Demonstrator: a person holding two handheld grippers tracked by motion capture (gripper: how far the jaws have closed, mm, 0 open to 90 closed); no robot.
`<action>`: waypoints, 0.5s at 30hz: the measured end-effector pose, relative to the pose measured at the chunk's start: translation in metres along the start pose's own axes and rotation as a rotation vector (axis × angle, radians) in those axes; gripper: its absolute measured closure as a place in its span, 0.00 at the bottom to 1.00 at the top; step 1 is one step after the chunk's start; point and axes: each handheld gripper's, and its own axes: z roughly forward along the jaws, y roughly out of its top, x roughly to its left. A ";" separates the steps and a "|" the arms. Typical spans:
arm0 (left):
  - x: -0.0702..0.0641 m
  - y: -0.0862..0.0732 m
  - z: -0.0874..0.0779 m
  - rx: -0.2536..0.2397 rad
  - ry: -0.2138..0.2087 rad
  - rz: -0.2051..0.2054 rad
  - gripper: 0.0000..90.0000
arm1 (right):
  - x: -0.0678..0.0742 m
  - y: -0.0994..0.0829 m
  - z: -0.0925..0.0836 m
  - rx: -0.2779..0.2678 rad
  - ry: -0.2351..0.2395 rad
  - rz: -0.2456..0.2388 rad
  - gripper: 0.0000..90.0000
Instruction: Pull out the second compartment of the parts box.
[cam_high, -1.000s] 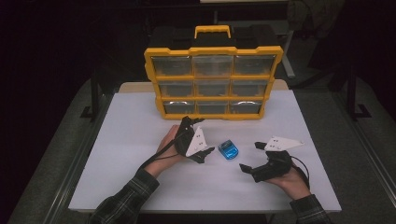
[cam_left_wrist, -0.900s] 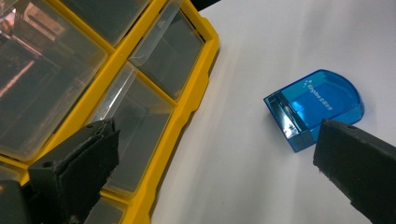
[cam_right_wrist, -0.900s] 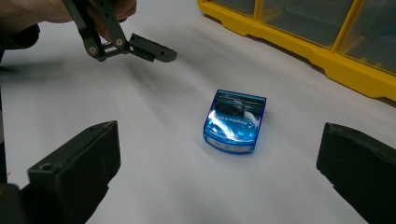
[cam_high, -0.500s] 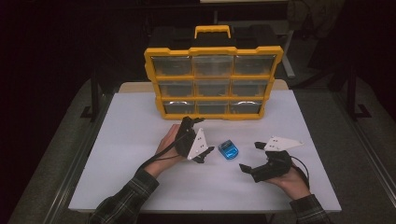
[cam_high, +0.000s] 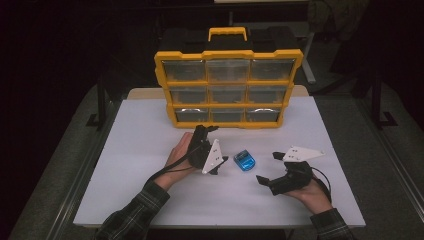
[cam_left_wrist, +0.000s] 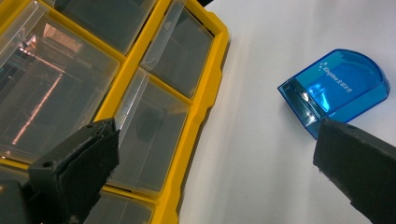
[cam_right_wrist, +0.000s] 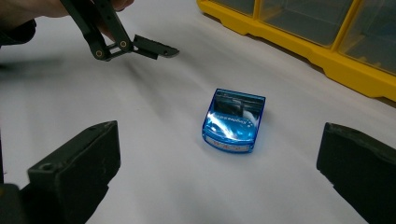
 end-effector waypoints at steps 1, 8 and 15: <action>0.000 0.000 0.000 0.000 0.000 0.000 0.00 | 0.000 0.000 0.000 0.000 0.000 0.000 0.00; -0.003 0.000 0.001 0.007 0.021 0.040 0.00 | 0.000 0.000 0.001 0.002 0.003 -0.004 0.00; -0.004 0.001 0.001 0.015 0.036 0.079 0.00 | 0.001 0.000 0.001 0.002 0.003 -0.002 0.00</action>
